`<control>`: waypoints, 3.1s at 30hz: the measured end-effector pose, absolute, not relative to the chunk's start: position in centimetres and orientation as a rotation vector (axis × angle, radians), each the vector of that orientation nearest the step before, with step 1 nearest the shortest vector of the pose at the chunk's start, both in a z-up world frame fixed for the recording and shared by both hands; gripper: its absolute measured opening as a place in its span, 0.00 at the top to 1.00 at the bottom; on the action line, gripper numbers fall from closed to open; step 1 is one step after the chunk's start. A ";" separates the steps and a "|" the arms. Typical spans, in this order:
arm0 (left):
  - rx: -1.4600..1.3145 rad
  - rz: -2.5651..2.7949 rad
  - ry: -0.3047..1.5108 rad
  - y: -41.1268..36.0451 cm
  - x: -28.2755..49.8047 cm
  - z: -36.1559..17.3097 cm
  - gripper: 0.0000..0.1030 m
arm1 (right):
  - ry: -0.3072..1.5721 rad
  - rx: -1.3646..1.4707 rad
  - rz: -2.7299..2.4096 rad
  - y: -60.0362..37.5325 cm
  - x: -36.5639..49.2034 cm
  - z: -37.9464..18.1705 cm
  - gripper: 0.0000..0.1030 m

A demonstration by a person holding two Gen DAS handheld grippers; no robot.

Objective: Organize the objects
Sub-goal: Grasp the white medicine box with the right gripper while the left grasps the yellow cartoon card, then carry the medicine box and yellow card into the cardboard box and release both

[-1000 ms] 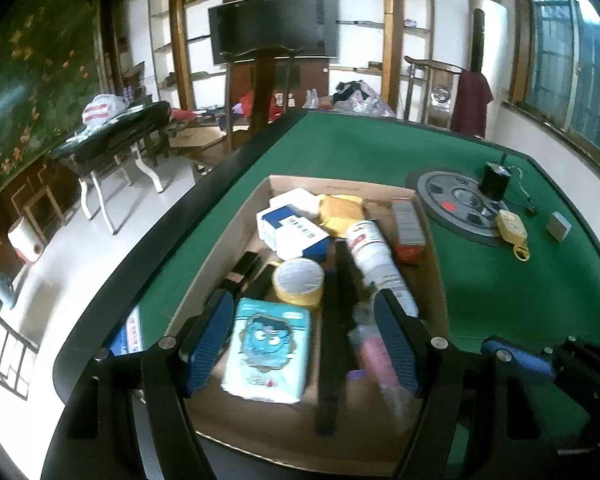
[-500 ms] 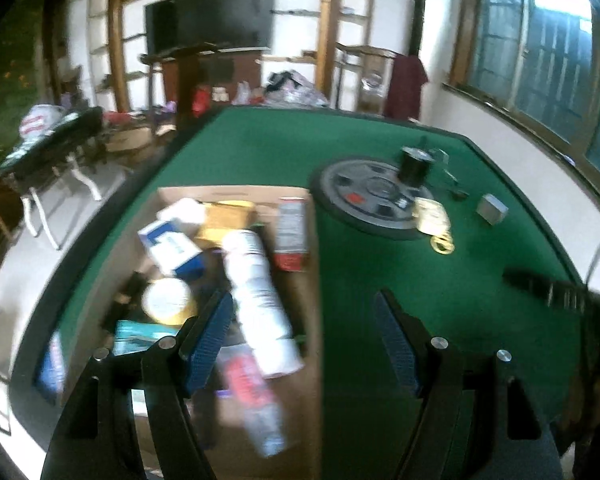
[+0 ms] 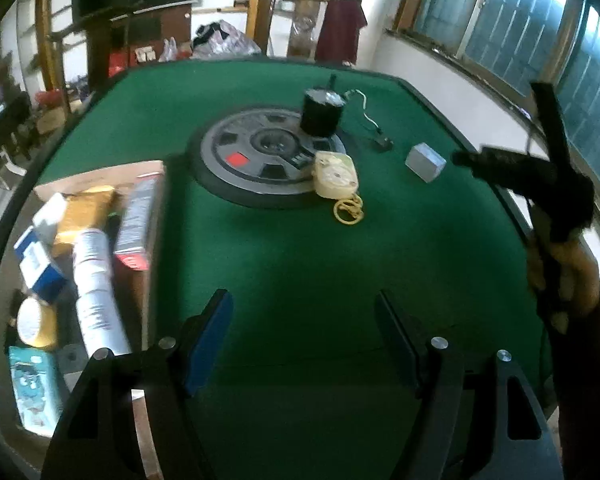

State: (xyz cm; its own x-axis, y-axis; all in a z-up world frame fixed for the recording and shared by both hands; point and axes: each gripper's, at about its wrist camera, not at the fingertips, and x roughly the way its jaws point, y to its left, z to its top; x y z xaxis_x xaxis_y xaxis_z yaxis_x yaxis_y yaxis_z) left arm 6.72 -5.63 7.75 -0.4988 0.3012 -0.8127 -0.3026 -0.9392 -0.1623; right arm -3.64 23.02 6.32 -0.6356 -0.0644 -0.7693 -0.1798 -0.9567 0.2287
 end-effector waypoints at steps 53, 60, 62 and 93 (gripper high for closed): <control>-1.259 2.558 0.295 5.1 -6.0 2.3 0.60 | 0.691 -1.355 2.780 22.3 -0.7 2.1 0.70; -1.183 2.587 0.090 0.9 -3.1 6.1 0.60 | 0.644 -1.345 2.815 21.5 -0.6 2.3 0.70; -1.154 2.588 -0.029 -1.5 -1.6 7.7 0.60 | 0.662 -1.360 2.819 21.3 -0.7 2.1 0.70; -1.241 2.698 -0.444 -25.5 10.3 5.8 0.60 | 0.366 -1.783 3.221 -9.0 2.5 5.8 0.69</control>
State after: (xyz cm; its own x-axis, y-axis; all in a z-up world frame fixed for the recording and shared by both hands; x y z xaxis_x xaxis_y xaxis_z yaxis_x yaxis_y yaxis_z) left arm 10.29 -25.52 5.83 -0.6505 0.2458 -0.7186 -0.0029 -0.9469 -0.3214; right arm 2.48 -9.03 5.80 -0.4187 -0.5493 -0.7231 0.3731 -0.8301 0.4145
